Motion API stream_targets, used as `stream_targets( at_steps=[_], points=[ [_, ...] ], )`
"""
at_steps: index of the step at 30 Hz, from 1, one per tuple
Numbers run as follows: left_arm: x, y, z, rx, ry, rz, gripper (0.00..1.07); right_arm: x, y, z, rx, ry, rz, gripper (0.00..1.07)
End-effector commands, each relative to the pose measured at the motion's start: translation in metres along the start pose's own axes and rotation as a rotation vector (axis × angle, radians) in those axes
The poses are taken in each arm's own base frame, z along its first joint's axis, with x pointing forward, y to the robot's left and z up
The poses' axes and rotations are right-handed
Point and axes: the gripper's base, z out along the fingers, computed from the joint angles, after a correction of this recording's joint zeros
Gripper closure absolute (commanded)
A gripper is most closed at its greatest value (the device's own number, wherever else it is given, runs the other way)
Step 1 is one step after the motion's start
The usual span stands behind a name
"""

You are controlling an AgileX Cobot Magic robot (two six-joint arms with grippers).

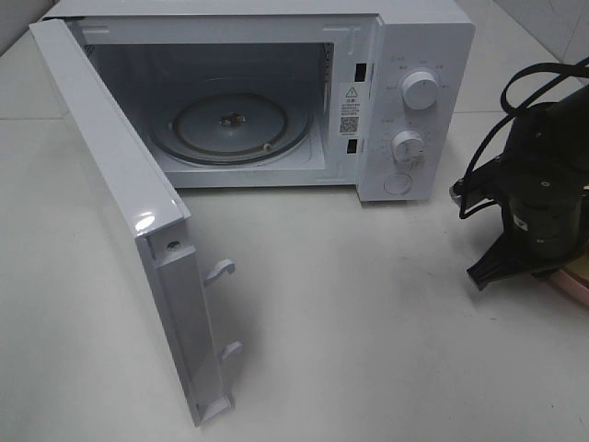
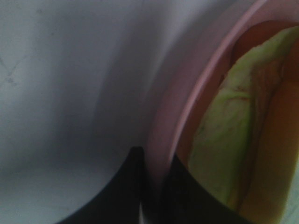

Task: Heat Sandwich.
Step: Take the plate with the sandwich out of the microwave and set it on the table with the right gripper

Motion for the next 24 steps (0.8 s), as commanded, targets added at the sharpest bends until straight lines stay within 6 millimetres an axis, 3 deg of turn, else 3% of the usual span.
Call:
stream_targets(
  at_steps=[1,16,24],
  points=[
    [0.0023,-0.0004,-0.0027,0.002,-0.023,0.0,0.05,-0.0006,-0.0032,0.0022,0.026,0.006,-0.009,1.07],
    [0.0023,-0.0004,-0.0027,0.002,-0.023,0.0,0.05,0.002,0.0022,0.0116,0.029,0.047,-0.024,0.98],
    [0.0023,-0.0004,-0.0027,0.002,-0.023,0.0,0.05,0.0032,0.0006,0.0105,0.04,0.059,-0.019,0.8]
  ],
)
